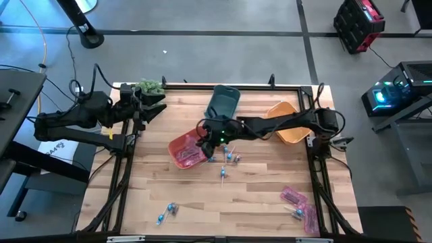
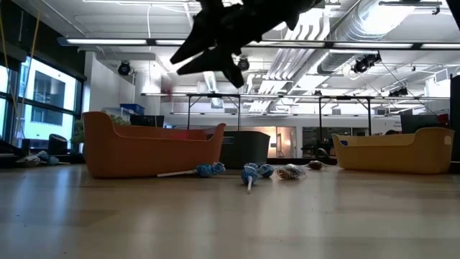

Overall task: Sort candy
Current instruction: Put the red candy into the orange bin

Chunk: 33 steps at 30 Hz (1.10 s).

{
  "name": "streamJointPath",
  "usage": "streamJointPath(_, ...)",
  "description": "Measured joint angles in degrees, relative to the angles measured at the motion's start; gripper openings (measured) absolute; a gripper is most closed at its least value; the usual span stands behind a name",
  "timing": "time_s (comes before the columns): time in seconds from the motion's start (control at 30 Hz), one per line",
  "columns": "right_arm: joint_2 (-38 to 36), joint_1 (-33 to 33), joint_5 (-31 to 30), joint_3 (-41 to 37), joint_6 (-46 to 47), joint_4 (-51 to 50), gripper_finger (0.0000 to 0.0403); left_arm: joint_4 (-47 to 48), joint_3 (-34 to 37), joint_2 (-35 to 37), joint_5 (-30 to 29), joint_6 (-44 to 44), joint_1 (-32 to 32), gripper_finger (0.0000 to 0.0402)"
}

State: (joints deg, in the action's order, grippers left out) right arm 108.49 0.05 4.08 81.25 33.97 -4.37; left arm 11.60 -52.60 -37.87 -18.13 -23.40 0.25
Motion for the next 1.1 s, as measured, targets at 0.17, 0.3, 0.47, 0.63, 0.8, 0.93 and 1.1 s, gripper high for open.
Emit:
streamJointPath(0.17,0.3,-0.2,1.6,0.0,0.0,-4.5,0.0193,1.4,0.0,0.0,0.1,-1.0,0.0,0.0264)
streamJointPath(0.3,-3.3,-0.9,9.7,0.1,-1.3,-14.2,0.0228,2.4,0.0,0.0,1.4,-3.0,0.0,0.0264)
streamJointPath(0.47,-9.2,3.0,13.9,0.1,-3.0,-38.4,0.0227,3.7,0.0,-0.3,1.0,-3.4,0.0,0.0264)
streamJointPath(0.63,-13.0,13.9,9.4,-0.4,1.9,-59.6,0.0221,3.6,0.0,-0.5,-0.8,-3.4,0.0,0.0264)
streamJointPath(0.8,-13.2,25.5,11.5,-9.0,15.9,-63.3,0.0220,3.7,0.0,-1.1,-1.7,-4.7,0.0,0.0264)
streamJointPath(0.93,-13.2,32.0,17.5,-19.2,24.6,-60.5,0.0220,3.5,0.0,-1.6,-1.8,-6.5,0.0,0.0264)
streamJointPath(1.1,-13.2,36.6,23.9,-26.5,28.2,-54.4,0.0220,3.6,0.0,-2.4,-1.9,-7.5,0.0,0.0264)
